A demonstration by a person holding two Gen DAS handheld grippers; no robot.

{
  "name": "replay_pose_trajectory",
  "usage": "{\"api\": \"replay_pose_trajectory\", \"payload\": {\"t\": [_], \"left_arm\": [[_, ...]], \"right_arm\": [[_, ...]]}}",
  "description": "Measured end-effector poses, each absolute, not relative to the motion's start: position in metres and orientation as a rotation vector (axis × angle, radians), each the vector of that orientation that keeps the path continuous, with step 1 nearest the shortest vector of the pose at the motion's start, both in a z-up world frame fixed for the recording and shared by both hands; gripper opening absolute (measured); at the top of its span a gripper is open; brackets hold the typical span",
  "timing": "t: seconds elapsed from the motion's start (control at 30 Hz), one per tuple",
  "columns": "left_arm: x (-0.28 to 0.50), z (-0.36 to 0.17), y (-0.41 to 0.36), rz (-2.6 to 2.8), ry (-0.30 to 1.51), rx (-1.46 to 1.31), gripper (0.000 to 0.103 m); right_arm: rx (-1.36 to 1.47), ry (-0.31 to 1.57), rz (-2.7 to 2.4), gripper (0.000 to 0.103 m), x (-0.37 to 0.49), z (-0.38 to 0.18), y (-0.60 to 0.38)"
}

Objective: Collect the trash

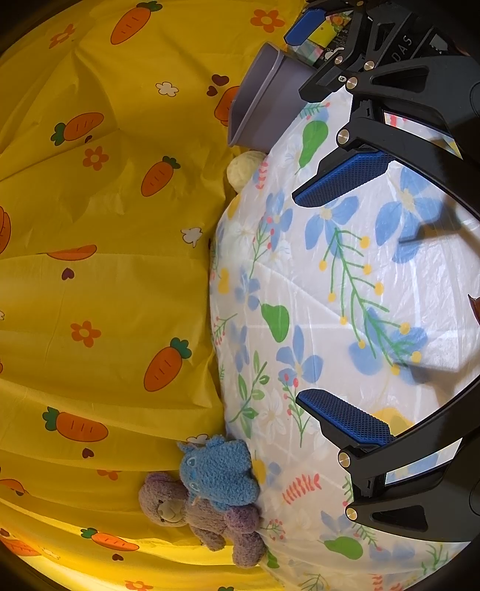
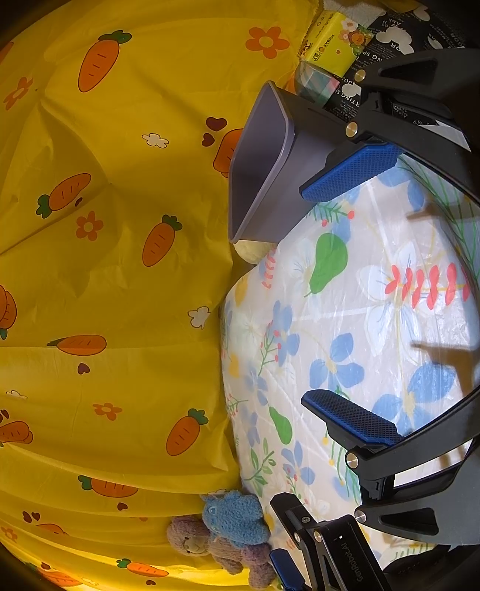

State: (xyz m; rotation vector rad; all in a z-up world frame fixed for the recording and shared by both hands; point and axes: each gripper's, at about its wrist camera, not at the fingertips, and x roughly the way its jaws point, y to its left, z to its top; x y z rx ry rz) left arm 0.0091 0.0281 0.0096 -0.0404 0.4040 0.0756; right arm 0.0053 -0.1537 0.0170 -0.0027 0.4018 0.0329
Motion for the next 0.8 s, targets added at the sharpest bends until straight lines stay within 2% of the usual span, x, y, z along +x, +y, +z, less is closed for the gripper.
{"api": "replay_pose_trajectory", "payload": {"t": [0.8], "left_arm": [[0.0115, 0.0065, 0.025, 0.064, 0.408, -0.032, 0.097]], "right_arm": [[0.001, 0.398, 0.031, 0.097, 0.005, 0.0179, -0.1547]]}}
